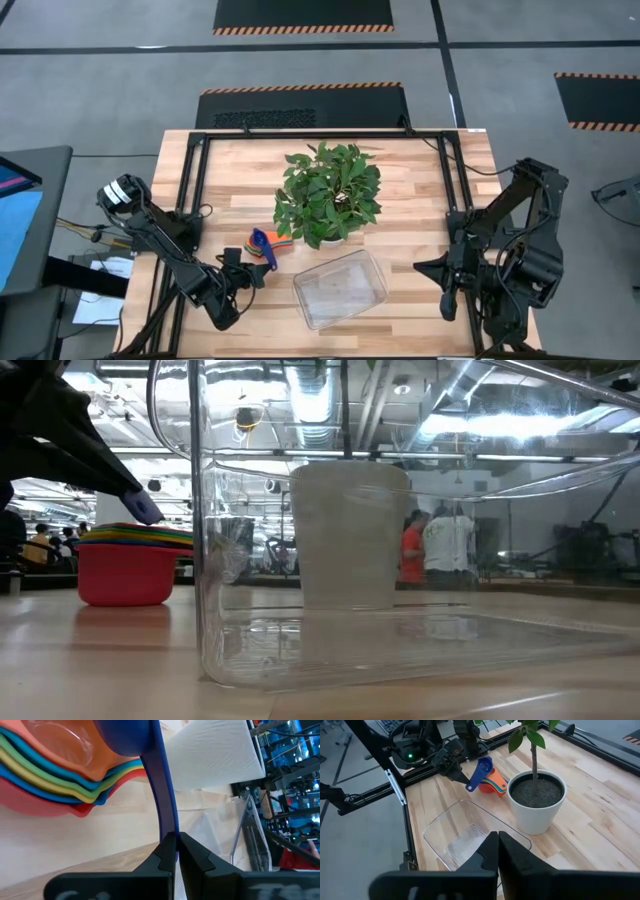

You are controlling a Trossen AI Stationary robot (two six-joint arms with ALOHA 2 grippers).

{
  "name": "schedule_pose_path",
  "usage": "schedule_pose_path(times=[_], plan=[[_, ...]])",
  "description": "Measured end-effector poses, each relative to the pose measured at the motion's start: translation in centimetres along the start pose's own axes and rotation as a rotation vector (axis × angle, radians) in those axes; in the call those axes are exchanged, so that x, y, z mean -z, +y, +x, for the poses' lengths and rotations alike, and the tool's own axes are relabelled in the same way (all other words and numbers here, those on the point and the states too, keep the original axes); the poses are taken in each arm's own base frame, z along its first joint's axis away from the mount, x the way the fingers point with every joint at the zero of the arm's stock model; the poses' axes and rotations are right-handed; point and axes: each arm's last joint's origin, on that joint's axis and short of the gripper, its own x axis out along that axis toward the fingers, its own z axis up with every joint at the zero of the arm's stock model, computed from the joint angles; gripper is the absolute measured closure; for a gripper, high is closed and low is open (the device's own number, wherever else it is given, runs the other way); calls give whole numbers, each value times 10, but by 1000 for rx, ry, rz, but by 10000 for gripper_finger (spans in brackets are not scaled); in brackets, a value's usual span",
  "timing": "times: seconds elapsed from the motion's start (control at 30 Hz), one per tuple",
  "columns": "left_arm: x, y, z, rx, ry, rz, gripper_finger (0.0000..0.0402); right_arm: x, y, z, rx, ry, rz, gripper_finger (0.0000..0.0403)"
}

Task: Nest measuring cups in basket
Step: Stack the dark blue measuring cup on the orange measuring cup

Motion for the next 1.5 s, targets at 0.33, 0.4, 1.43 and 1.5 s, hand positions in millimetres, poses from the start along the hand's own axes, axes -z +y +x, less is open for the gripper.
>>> schedule_pose_path(times=[0.33,0.4,1.43,1.5], plan=[[0,1,0,-16,9,17,388,1,1,-2,-13,3,7,381],[0,1,0,-13,5,18,373,1,1,-2,-14,3,7,383],[-12,-112,-41,-180,652,1009,384,2,2,-2,-20,30,-106,378],[-23,-122,-44,-246,625,1128,395,2,2,-2,-21,29,-105,380]])
